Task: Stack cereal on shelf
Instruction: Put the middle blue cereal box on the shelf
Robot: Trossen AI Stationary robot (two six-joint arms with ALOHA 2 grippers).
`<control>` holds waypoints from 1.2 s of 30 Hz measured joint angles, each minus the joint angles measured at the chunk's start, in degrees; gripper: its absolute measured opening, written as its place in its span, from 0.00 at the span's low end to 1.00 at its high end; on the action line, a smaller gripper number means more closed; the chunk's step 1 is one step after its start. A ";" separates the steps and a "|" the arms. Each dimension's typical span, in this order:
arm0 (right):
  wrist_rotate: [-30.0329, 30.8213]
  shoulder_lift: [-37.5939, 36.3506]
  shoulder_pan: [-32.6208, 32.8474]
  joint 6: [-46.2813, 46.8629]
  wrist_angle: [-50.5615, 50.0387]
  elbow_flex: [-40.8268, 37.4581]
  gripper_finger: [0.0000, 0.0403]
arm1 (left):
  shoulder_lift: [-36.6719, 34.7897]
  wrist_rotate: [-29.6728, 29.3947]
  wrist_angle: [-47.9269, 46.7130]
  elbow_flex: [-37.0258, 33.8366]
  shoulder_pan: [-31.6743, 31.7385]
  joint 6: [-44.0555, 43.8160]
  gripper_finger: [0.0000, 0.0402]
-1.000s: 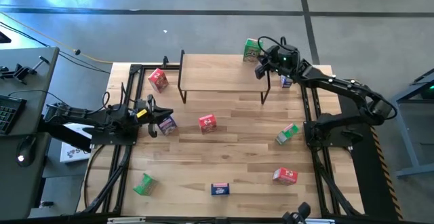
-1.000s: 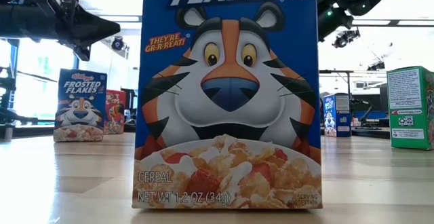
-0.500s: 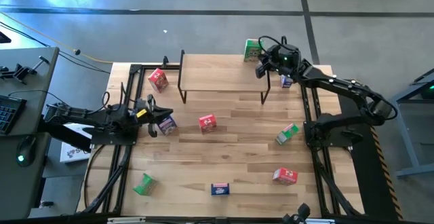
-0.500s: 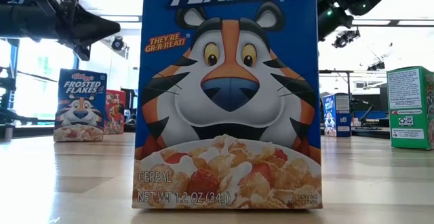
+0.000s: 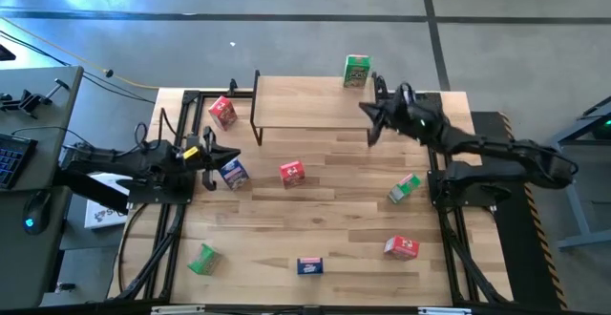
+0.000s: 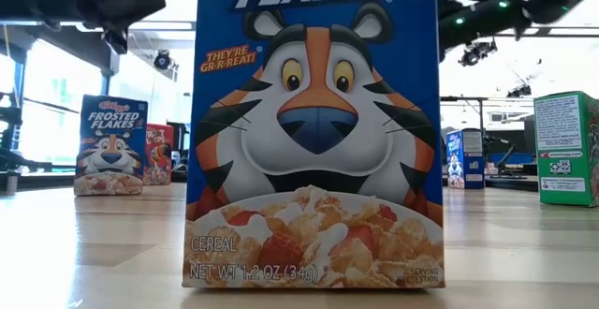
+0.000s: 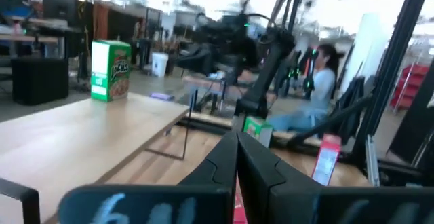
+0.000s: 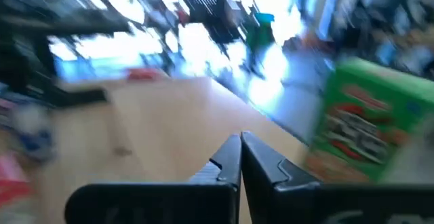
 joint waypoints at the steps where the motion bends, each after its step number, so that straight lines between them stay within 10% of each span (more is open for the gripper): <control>1: -0.18 -0.84 1.58 0.09 3.89 -2.15 0.00 | 0.93 -0.15 -2.04 1.37 -0.01 -0.08 0.00; 10: 2.77 -5.26 14.13 -2.37 10.56 -7.18 0.04 | 16.39 -1.45 -17.95 17.10 0.00 -6.20 0.15; 22: 5.32 -5.19 17.34 -2.76 8.31 -7.18 0.35 | 41.27 6.62 -51.25 36.56 -0.14 -16.60 0.37; 36: 5.01 -5.17 17.32 -2.81 5.52 -7.18 0.50 | 50.45 8.14 -84.76 48.35 -4.39 -33.90 0.56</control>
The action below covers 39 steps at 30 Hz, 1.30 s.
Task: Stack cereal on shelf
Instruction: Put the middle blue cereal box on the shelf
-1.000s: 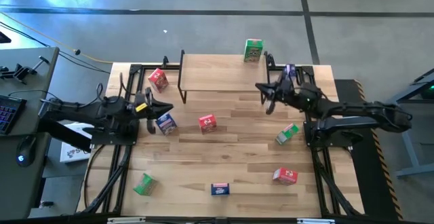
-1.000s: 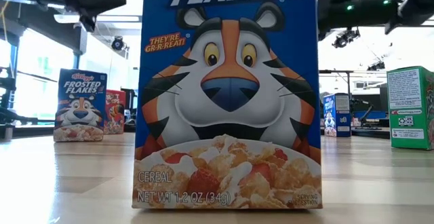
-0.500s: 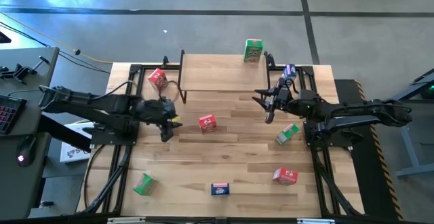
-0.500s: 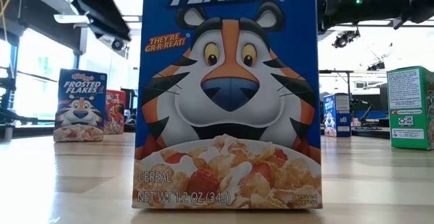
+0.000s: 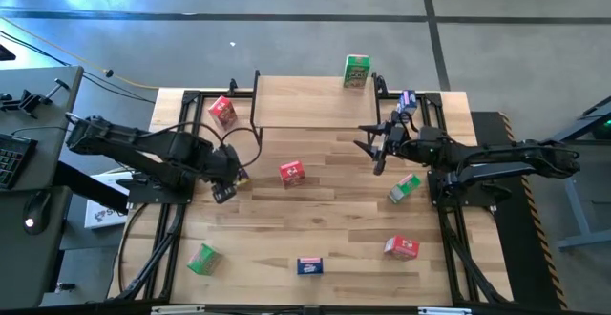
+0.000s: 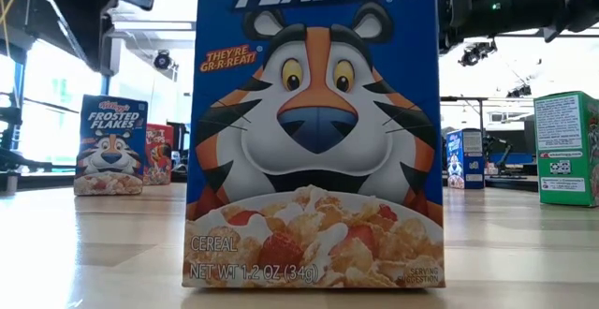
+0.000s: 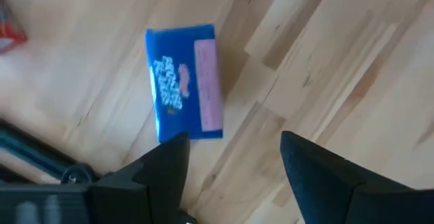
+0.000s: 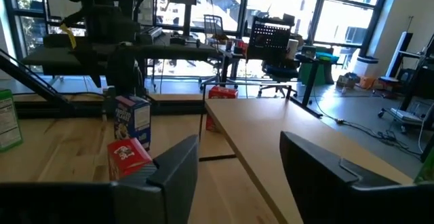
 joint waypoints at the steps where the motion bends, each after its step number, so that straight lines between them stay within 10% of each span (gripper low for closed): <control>1: -0.09 0.00 0.00 -0.03 -0.20 0.00 0.50 | 0.03 -0.05 0.27 -0.49 0.00 -0.40 0.58; 39: -1.75 0.00 -0.02 1.83 -0.59 0.00 0.50 | -1.06 -0.87 7.07 -9.12 6.76 5.76 0.70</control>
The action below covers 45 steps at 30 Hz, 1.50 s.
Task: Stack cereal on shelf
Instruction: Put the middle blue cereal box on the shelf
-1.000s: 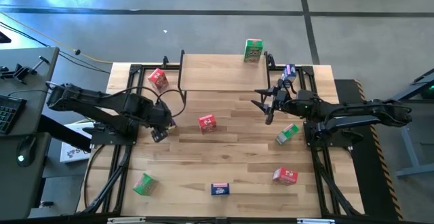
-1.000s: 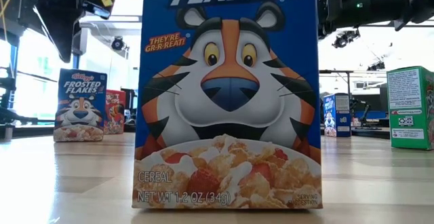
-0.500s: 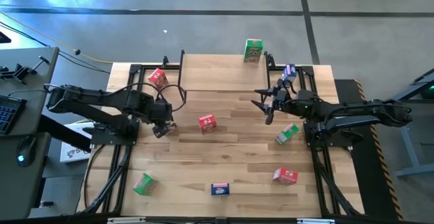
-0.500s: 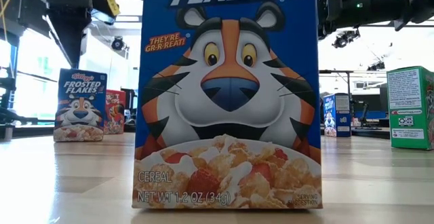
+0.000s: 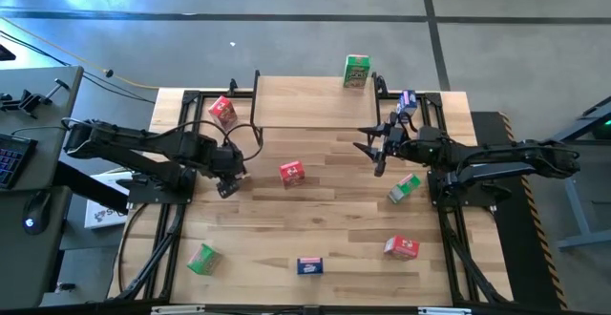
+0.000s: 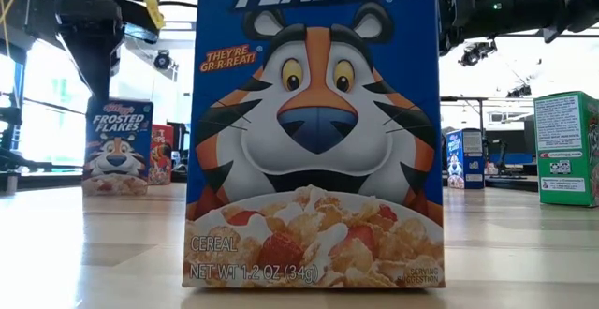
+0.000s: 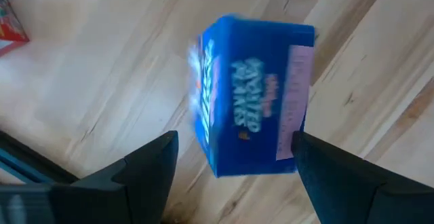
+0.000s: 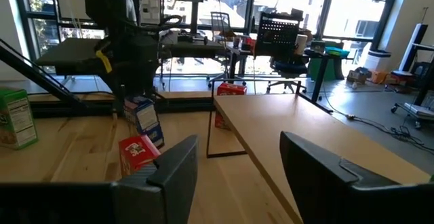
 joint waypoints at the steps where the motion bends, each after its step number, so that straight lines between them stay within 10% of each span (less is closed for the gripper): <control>1: 0.00 0.00 0.00 -0.02 0.02 0.00 0.50 | -0.08 -0.59 -0.27 -0.16 0.02 0.32 0.70; 21: -0.02 0.00 0.00 1.63 -1.45 0.00 0.49 | -2.42 2.33 2.83 -0.76 -2.14 4.21 0.68; 36: -2.67 2.84 6.18 3.82 -6.86 2.36 0.27 | -3.59 0.67 27.37 -10.19 -14.15 1.35 0.25; 45: -6.68 18.20 8.07 2.85 -26.20 22.31 0.45 | -3.64 -2.18 55.64 -16.66 -14.04 10.22 0.04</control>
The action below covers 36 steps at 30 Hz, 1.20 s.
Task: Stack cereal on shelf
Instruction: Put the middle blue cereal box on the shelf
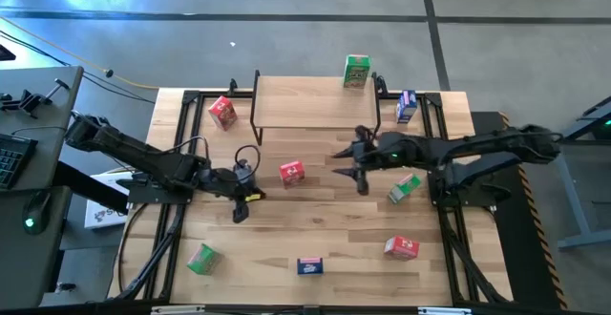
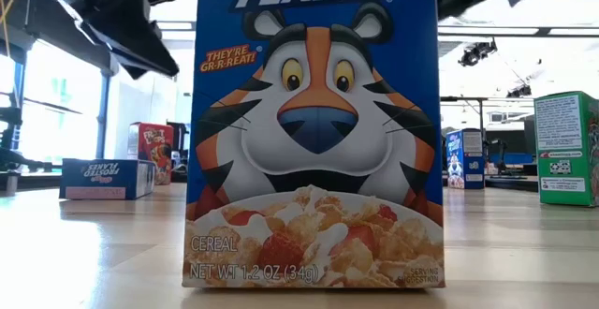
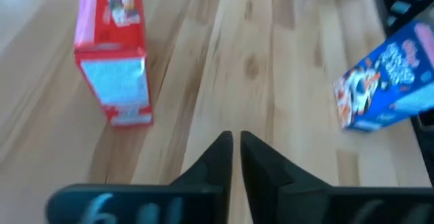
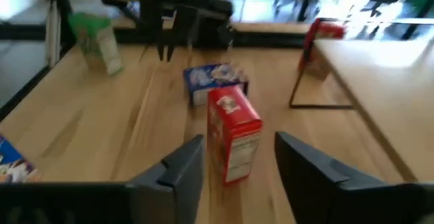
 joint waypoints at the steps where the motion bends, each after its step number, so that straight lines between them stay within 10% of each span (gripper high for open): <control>1: -0.91 1.90 -0.22 -0.25 -3.24 2.81 0.48 | 0.00 -0.37 3.06 -1.36 0.00 0.24 0.03; 9: -4.61 16.90 -1.45 -3.91 -24.18 25.09 0.60 | -0.75 -0.70 20.81 -11.12 0.00 0.97 0.01; 17: -4.18 22.51 -1.42 -6.43 -31.39 35.63 0.58 | -5.60 0.33 -7.40 -3.10 -1.94 -6.51 0.10; 31: -13.68 33.85 0.96 -1.84 -11.30 35.34 0.04 | -5.64 -9.60 -29.13 -2.23 -18.79 -36.36 0.02; 36: -12.02 41.37 2.33 -0.35 -8.75 41.09 0.03 | -5.62 -11.94 -30.57 -2.55 -21.62 -44.85 0.01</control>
